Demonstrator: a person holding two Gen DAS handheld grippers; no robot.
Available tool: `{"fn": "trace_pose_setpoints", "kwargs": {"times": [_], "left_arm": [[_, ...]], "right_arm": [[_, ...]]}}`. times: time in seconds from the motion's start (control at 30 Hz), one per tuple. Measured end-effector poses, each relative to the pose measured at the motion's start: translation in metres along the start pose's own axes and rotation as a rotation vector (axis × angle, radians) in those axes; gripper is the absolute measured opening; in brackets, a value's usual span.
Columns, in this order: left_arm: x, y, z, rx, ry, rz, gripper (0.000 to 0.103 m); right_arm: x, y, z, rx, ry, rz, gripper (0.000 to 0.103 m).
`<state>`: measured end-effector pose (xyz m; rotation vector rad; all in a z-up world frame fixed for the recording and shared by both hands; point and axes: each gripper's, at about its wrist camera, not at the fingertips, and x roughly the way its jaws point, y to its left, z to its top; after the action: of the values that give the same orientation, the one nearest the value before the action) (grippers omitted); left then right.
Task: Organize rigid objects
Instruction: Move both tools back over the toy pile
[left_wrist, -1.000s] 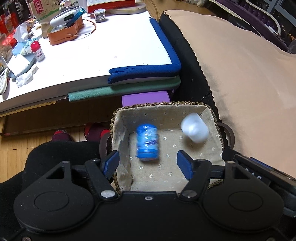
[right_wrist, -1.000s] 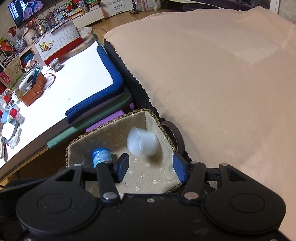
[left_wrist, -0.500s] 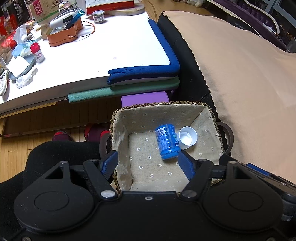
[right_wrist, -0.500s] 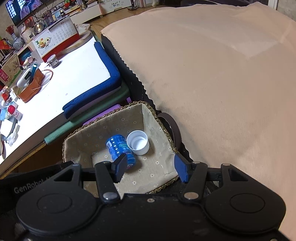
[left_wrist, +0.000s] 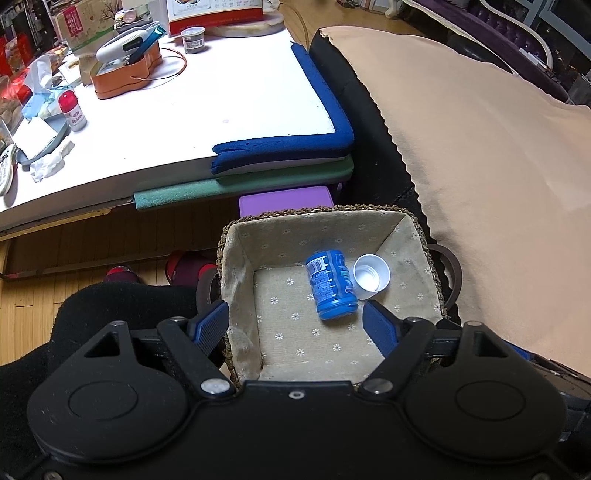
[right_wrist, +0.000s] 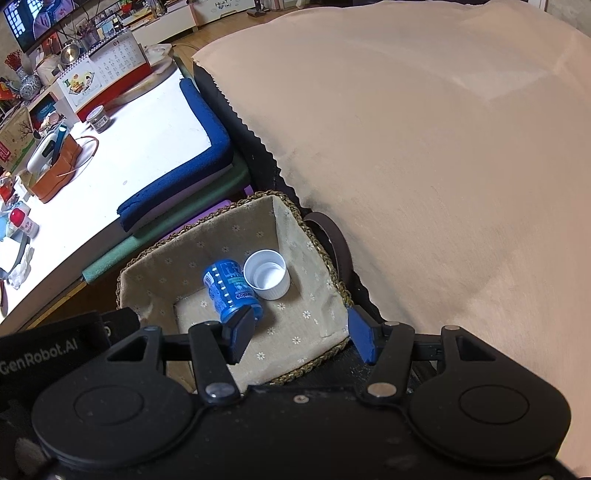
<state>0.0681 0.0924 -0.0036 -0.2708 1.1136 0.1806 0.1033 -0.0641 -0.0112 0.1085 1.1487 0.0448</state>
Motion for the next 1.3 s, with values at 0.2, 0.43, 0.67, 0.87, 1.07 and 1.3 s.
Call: {"fn": "trace_pose_setpoints", "kwargs": {"times": [0.2, 0.43, 0.67, 0.87, 1.07, 1.3], "left_arm": [[-0.002, -0.001, -0.002, 0.011, -0.007, -0.006, 0.075], [-0.006, -0.003, -0.004, 0.035, -0.018, -0.020, 0.075], [-0.013, -0.007, -0.010, 0.063, -0.054, -0.012, 0.076], [-0.020, -0.011, -0.018, 0.070, -0.075, -0.046, 0.082], [-0.025, -0.030, -0.036, 0.124, -0.094, -0.072, 0.081], [-0.029, -0.059, -0.057, 0.226, -0.096, -0.111, 0.082]], "right_arm": [[-0.003, -0.003, -0.004, -0.009, -0.006, -0.010, 0.058], [-0.009, -0.011, -0.012, -0.009, -0.007, -0.011, 0.062], [-0.024, -0.022, -0.025, -0.010, -0.022, -0.003, 0.066], [-0.043, -0.035, -0.040, -0.022, -0.055, 0.004, 0.070], [-0.066, -0.061, -0.057, -0.012, -0.102, -0.009, 0.071], [-0.112, -0.116, -0.075, 0.081, -0.204, -0.061, 0.073]]}}
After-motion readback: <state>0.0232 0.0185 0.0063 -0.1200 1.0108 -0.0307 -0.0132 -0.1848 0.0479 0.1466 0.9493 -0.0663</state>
